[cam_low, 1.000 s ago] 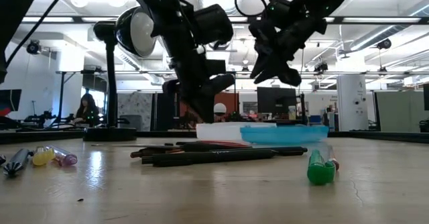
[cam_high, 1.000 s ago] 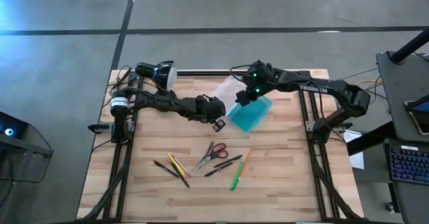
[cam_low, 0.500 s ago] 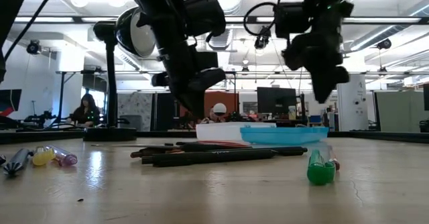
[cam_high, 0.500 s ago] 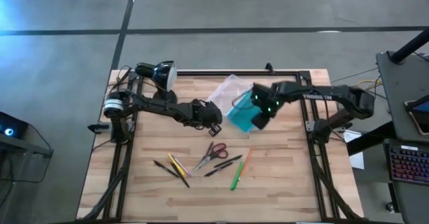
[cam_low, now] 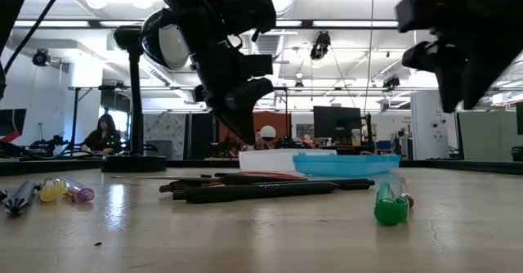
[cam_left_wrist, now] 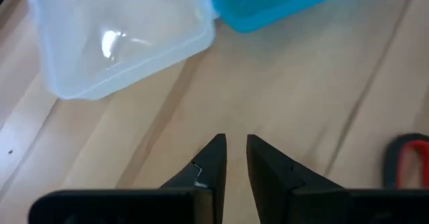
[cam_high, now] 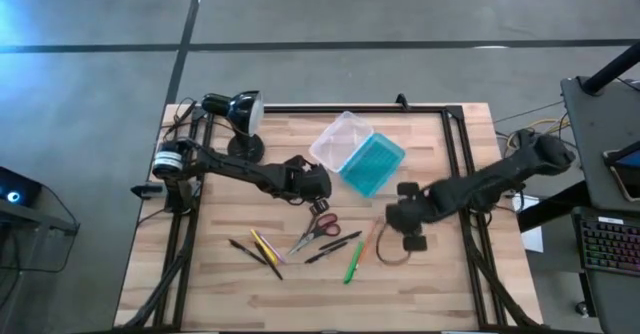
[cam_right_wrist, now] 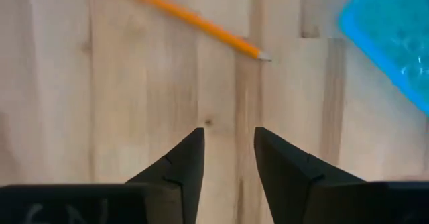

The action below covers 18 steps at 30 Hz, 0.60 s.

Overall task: Pick & place school supplies into a supply box
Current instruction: Put the orange pencil into the supply box

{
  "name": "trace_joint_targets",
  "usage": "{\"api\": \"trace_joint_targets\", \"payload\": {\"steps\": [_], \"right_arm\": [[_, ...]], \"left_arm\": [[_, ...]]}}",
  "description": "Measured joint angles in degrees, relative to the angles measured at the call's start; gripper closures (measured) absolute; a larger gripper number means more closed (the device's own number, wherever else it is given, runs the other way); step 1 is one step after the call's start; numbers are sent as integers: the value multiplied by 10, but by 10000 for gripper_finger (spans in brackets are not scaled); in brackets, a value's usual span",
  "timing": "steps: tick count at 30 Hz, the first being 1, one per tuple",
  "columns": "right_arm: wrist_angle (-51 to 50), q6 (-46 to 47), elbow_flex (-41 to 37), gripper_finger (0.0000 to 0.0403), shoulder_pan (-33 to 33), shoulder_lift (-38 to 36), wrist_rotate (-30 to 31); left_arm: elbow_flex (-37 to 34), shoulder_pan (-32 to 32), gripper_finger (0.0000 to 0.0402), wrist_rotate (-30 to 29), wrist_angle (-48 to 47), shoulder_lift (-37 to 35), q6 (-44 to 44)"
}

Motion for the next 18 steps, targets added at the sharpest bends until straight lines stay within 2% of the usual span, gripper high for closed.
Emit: {"api": "trace_joint_targets", "payload": {"steps": [5, 9, 14, 18], "right_arm": [[48, -113, 0, 255, 30, 68, 11], [75, -180, 3, 249, 16, 111, 12], [74, -156, -4, 258, -18, 113, 13], [78, -65, -16, 276, -32, 59, 12]], "left_arm": [[0, -17, 358, 3, 8, 0, 15], [0, -26, 358, 42, -4, 0, -21], [0, -39, 358, 65, -4, 0, -232], [0, -56, 358, 64, 15, 0, -292]]}}
